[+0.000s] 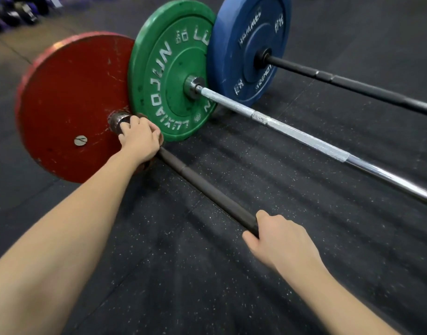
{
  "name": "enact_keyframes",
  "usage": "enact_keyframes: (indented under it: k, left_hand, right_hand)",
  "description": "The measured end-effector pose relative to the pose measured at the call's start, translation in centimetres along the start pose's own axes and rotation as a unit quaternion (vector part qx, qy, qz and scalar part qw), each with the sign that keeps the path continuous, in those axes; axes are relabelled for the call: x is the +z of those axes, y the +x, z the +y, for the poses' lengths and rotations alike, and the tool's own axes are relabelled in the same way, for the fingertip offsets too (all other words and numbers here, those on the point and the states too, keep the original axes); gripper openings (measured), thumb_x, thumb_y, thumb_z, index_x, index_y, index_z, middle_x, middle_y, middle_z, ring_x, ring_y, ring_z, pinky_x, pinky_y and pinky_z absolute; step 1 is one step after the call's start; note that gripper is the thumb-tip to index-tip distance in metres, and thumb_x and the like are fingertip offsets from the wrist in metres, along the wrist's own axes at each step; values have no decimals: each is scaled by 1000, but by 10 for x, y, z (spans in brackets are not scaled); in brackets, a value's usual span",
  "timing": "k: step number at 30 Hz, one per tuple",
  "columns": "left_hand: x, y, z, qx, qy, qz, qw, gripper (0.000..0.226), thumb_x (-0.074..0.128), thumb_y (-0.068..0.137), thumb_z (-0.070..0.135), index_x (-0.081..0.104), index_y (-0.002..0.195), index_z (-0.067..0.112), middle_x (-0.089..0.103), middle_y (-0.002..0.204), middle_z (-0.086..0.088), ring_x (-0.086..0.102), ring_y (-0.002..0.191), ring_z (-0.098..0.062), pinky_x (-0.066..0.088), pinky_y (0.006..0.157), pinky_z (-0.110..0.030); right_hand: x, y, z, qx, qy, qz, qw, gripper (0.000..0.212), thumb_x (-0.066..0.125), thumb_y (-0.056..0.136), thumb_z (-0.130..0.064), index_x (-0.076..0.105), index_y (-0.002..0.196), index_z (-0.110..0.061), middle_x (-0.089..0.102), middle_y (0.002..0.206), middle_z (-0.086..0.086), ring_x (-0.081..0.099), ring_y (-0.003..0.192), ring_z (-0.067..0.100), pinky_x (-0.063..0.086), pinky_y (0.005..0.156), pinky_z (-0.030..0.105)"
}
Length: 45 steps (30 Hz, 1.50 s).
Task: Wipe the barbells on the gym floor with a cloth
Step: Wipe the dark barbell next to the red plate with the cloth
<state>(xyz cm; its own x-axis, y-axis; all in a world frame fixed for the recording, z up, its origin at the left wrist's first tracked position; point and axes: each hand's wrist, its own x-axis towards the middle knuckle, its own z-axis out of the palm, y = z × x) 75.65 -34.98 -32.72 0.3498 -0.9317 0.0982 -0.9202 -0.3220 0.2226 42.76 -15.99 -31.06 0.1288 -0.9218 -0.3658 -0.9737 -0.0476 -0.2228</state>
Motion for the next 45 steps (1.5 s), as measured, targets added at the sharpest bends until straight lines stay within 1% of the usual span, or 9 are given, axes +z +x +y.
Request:
enact_keyframes:
  k: [4,9,13,18,24,33,39,43,45]
  left_hand:
    - [3,-6,0,51,3,-4,999,32,48,105,36,54,125,12,41,136,-17,35,129,-41,35,104,-56]
    - [-11,28,-12,-12,17,12,1000,40,50,104,32,49,132,3,40,142,-23,33,136,-44,33,110,-57]
    - [-11,29,-4,-47,-3,12,999,36,52,103,31,51,130,7,40,144,-20,31,137,-43,31,111,-56]
    - [-13,20,-16,14,-35,-48,998,28,51,104,35,52,123,16,41,137,-19,31,136,-41,30,115,-54]
    - [-7,4,-7,40,-38,-30,998,29,51,104,35,54,125,14,40,136,-20,32,134,-42,33,111,-56]
    - [-23,31,-4,-59,-53,-58,995,36,55,102,37,48,128,14,35,148,-18,24,144,-43,26,117,-58]
    - [-23,11,5,-42,-42,-86,995,26,54,102,37,47,119,19,38,142,-16,29,137,-42,31,113,-56]
    - [-8,-27,17,5,-55,-35,998,28,53,103,36,49,123,17,41,136,-14,35,130,-40,36,105,-55]
    - [-1,-41,12,35,-138,33,989,20,55,103,30,54,119,19,47,131,-13,40,125,-37,37,104,-48]
  right_hand:
    - [0,1,0,1,1,-3,1000,34,43,98,-49,34,81,-22,47,72,-5,42,57,14,39,62,35]
    - [-1,-2,-1,-7,3,3,1000,31,43,98,-48,37,85,-20,48,71,-4,44,58,18,41,63,36]
    - [0,-2,1,-23,-1,4,1000,30,43,98,-47,40,90,-19,44,71,-5,49,67,27,40,65,36]
    - [1,-1,4,-40,8,6,999,30,42,100,-48,41,93,-19,42,72,-5,50,71,27,41,67,36]
    - [2,0,3,-37,8,8,999,29,43,99,-46,40,91,-18,43,73,-4,49,69,28,40,66,36]
    - [2,0,3,-27,-4,9,1000,30,43,98,-47,42,91,-18,45,71,-4,46,60,23,39,63,36]
    - [1,0,2,-30,-12,7,999,30,43,99,-47,39,90,-19,42,70,-5,45,62,24,39,65,36]
    - [0,0,2,-28,2,7,1000,30,43,98,-46,37,85,-20,45,70,-6,41,56,17,39,63,35]
    - [0,1,3,-26,-1,4,1000,30,43,98,-46,36,85,-20,44,70,-6,40,56,16,39,64,35]
